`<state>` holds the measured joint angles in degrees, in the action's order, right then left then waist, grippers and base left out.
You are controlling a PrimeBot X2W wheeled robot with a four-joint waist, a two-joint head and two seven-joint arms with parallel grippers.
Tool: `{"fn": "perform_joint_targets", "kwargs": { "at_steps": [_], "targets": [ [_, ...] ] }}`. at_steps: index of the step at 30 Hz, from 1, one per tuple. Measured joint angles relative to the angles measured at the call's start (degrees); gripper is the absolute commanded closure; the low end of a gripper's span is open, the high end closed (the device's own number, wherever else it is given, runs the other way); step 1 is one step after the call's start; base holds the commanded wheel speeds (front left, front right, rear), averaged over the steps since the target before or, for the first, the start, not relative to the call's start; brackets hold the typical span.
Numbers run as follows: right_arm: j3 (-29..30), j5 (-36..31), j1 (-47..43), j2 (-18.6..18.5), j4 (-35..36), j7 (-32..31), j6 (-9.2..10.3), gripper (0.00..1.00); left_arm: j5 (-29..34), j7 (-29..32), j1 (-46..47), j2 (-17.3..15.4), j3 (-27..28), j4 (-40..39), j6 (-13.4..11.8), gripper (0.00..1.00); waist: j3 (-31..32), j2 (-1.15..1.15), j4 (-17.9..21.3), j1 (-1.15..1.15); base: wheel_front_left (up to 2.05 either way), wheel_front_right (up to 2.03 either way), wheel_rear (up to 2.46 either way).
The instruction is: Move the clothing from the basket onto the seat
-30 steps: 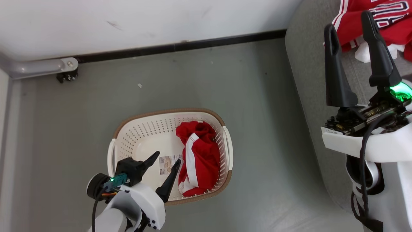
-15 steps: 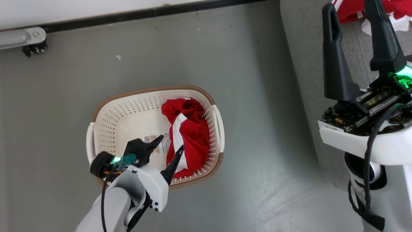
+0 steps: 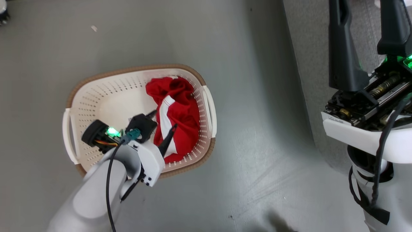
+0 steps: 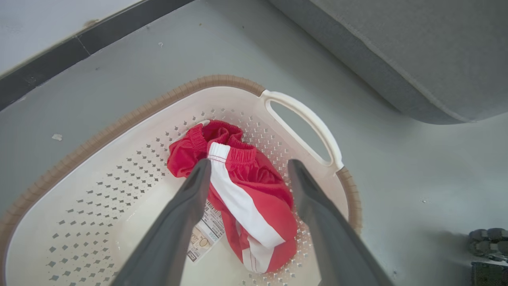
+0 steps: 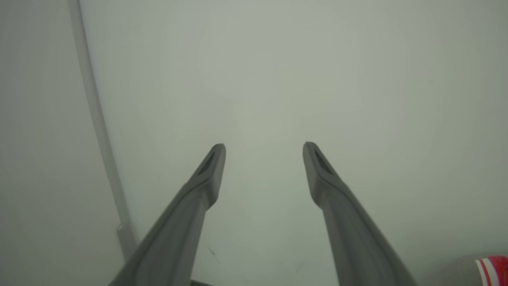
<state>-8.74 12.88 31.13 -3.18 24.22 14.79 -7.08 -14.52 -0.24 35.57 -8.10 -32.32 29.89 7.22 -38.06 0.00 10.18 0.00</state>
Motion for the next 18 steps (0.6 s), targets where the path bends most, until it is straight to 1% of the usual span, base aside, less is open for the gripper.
{"fn": "perform_joint_targets", "kwargs": {
  "at_steps": [9,18],
  "targets": [
    [-0.1,0.7,1.5,0.0,0.8,0.0,0.0,0.0,0.1,0.2,3.5,0.3,0.0,4.3,0.0,0.0,-4.3,0.0,1.5,0.01,0.0,0.0,0.0],
    [-0.2,1.4,2.7,0.0,1.1,0.0,0.0,0.0,0.1,-0.1,7.8,0.5,0.6,7.0,0.0,0.0,-8.1,0.0,3.0,0.0,0.0,0.0,0.0]
  ]
}}
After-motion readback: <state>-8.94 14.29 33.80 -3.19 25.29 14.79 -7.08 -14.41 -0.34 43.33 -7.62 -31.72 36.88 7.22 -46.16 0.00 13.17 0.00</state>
